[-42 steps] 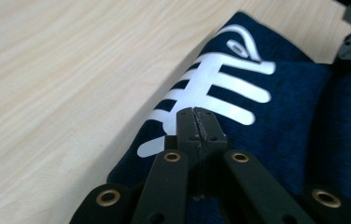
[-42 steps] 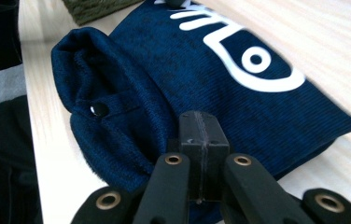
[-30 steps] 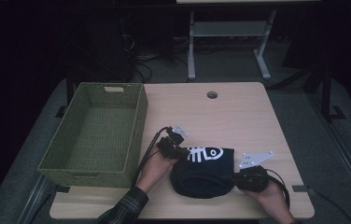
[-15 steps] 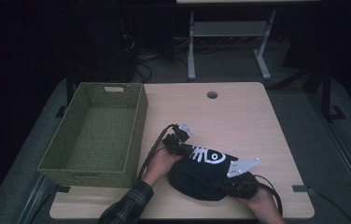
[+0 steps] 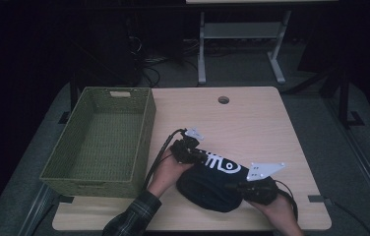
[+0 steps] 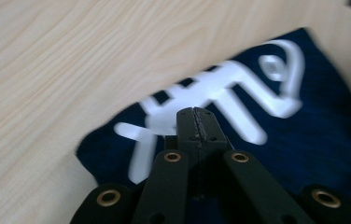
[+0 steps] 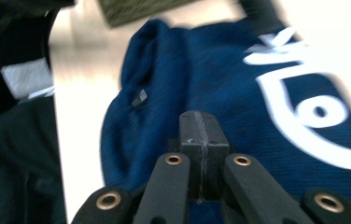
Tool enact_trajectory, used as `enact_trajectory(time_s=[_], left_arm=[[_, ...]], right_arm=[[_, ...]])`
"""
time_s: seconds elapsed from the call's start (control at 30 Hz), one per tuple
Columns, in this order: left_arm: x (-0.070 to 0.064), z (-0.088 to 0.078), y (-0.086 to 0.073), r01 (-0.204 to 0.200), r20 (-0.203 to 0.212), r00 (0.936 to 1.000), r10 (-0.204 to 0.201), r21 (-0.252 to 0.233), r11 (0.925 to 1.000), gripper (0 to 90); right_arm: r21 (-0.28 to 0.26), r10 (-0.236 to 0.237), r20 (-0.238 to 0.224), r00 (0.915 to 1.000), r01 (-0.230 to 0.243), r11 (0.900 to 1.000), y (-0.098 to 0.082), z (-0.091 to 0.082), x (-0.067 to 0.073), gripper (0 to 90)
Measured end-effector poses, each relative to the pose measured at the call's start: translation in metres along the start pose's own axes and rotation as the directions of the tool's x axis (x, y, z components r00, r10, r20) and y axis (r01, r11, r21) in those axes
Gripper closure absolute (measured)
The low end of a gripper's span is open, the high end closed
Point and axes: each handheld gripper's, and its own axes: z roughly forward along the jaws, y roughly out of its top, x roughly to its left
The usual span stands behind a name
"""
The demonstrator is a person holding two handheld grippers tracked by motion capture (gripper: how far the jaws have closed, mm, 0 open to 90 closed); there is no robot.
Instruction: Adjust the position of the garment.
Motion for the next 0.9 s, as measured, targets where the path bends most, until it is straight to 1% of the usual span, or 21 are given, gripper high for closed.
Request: enact_trajectory(time_s=[0.03,0.07,0.1,0.13,0.17,0.23,0.27,0.3,0.4,0.43,0.47,0.5,0.6,0.7,0.73,0.8,0.83,0.9], left_arm=[[-0.006,-0.005,-0.003,-0.013,0.010,0.9999,0.013,0.001,0.9999,90.0],[-0.012,-0.009,-0.006,-0.021,0.016,0.9997,0.021,0.001,0.9998,90.0],[-0.017,-0.012,-0.011,-0.033,0.013,0.9994,0.033,0.006,0.9994,90.0],[-0.020,-0.014,-0.013,-0.047,0.013,0.9988,0.047,0.015,0.9988,90.0],[-0.026,-0.016,-0.018,-0.035,0.012,0.9993,0.035,0.013,0.9993,90.0],[-0.029,-0.018,-0.025,-0.049,-0.009,0.9987,0.049,0.041,0.9980,90.0],[-0.029,-0.017,-0.028,-0.049,-0.010,0.9987,0.049,0.053,0.9974,90.0],[-0.029,-0.015,-0.031,-0.039,-0.008,0.9992,0.040,0.060,0.9974,90.0],[-0.027,-0.008,-0.037,-0.028,-0.003,0.9996,0.028,0.086,0.9959,90.0],[-0.026,-0.004,-0.038,-0.034,-0.012,0.9993,0.036,0.104,0.9940,90.0],[-0.026,-0.001,-0.039,-0.029,-0.021,0.9993,0.031,0.111,0.9934,90.0],[-0.026,0.001,-0.039,-0.039,-0.023,0.9989,0.042,0.126,0.9913,90.0],[-0.025,0.004,-0.040,-0.038,-0.031,0.9986,0.043,0.133,0.9904,90.0],[-0.021,0.006,-0.040,-0.037,-0.043,0.9981,0.043,0.138,0.9897,90.0],[-0.020,0.006,-0.041,-0.037,-0.051,0.9977,0.045,0.138,0.9897,90.0],[-0.017,0.006,-0.040,-0.039,-0.071,0.9962,0.049,0.139,0.9895,90.0],[-0.016,0.006,-0.040,-0.035,-0.074,0.9962,0.045,0.137,0.9900,90.0],[-0.014,0.006,-0.040,-0.027,-0.068,0.9970,0.036,0.134,0.9906,90.0]], right_arm=[[-0.019,0.013,0.014,0.9998,-0.013,1.000,0.001,-0.004,-0.004,90.0],[-0.031,0.016,0.029,0.9995,-0.015,0.999,0.001,-0.006,-0.009,90.0],[-0.036,0.027,0.042,0.9987,-0.025,0.999,0.002,-0.007,-0.013,90.0],[-0.037,0.036,0.056,0.9978,-0.034,0.999,0.001,-0.008,-0.018,90.0],[-0.037,0.046,0.062,0.9970,-0.043,0.998,0.001,-0.008,-0.021,90.0],[-0.022,0.053,0.096,0.9940,-0.052,0.998,0.001,-0.007,-0.029,90.0],[-0.013,0.059,0.108,0.9924,-0.058,0.998,0.000,-0.005,-0.032,90.0],[-0.002,0.060,0.118,0.9912,-0.060,0.998,-0.002,-0.004,-0.034,90.0],[0.029,0.070,0.123,0.9899,-0.074,0.997,-0.007,0.001,-0.038,90.0],[0.038,0.071,0.126,0.9895,-0.077,0.996,-0.009,0.003,-0.038,90.0],[0.056,0.078,0.126,0.9890,-0.085,0.995,-0.010,0.006,-0.038,90.0],[0.068,0.084,0.129,0.9881,-0.093,0.993,-0.011,0.007,-0.038,90.0],[0.092,0.076,0.133,0.9883,-0.088,0.992,-0.012,0.012,-0.037,90.0],[0.099,0.084,0.128,0.9882,-0.097,0.990,-0.014,0.014,-0.036,90.0],[0.097,0.078,0.123,0.9893,-0.090,0.991,-0.016,0.015,-0.036,90.0],[0.100,0.087,0.114,0.9896,-0.098,0.990,-0.017,0.016,-0.033,90.0],[0.100,0.075,0.108,0.9914,-0.086,0.991,-0.017,0.017,-0.031,90.0],[0.105,0.067,0.112,0.9915,-0.079,0.991,-0.017,0.018,-0.028,90.0]])
